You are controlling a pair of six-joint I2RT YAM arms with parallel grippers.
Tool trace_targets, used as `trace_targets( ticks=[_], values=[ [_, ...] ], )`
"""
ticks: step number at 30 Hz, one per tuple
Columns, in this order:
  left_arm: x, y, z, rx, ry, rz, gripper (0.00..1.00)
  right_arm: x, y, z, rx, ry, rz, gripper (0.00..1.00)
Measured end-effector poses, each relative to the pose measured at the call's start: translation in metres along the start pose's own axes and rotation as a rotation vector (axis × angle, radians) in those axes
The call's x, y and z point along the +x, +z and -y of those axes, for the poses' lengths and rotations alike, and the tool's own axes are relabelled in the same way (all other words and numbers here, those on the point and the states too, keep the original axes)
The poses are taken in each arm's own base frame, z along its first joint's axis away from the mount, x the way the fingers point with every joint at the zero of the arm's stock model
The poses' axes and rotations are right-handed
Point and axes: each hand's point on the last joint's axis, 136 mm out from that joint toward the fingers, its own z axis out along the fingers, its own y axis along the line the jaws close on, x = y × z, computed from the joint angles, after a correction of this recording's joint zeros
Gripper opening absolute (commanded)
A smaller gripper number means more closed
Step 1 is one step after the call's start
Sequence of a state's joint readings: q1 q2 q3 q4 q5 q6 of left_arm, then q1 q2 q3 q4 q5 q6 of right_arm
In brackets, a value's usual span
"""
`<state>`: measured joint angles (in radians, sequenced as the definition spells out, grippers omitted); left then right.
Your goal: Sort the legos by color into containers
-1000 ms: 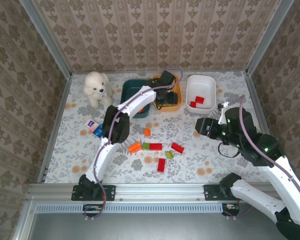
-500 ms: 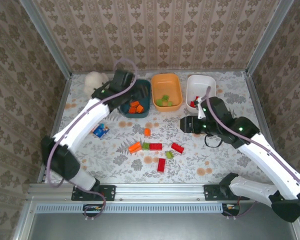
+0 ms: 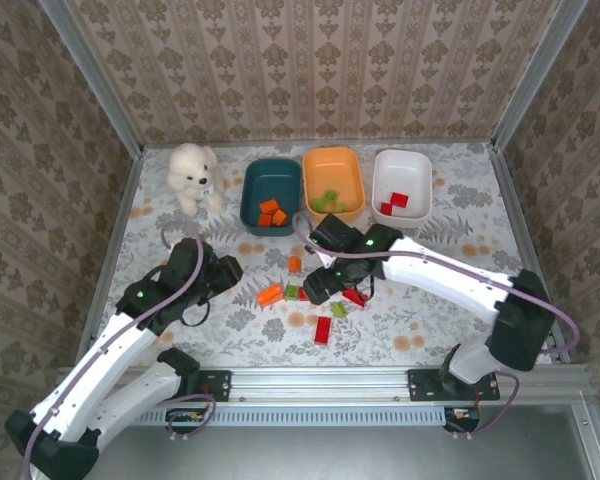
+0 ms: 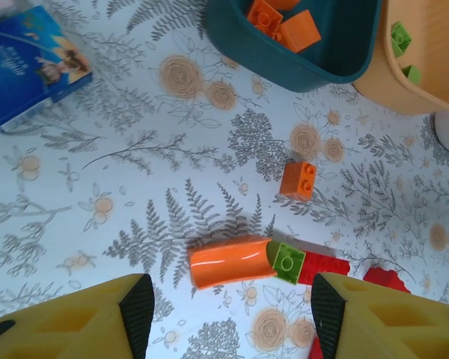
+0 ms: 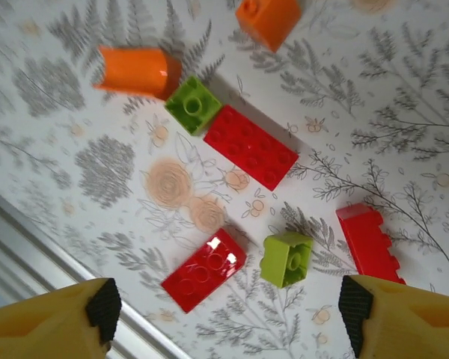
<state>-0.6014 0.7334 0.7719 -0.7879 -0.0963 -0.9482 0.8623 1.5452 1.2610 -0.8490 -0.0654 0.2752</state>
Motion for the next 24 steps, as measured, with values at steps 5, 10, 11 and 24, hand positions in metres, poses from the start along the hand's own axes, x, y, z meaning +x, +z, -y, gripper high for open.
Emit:
trace_targets(
  ticks=[5, 10, 11, 24],
  values=[
    [0.002, -0.007, -0.007, -0.008, -0.003, 0.006, 0.6, 0.001, 0.043, 0.002, 0.037, -0.137, -0.126, 0.9],
    [0.005, -0.008, -0.011, -0.025, 0.0, -0.004, 0.6, 0.012, 0.071, 0.008, 0.073, -0.256, -0.209, 0.92],
    [0.005, -0.009, -0.012, -0.027, 0.0, -0.004, 0.6, 0.013, 0.075, 0.01, 0.083, -0.276, -0.222, 0.92],
    [0.007, -0.01, -0.014, -0.034, 0.001, -0.011, 0.6, -0.012, 0.116, 0.017, 0.139, -0.395, -0.251, 0.82]
  ],
)
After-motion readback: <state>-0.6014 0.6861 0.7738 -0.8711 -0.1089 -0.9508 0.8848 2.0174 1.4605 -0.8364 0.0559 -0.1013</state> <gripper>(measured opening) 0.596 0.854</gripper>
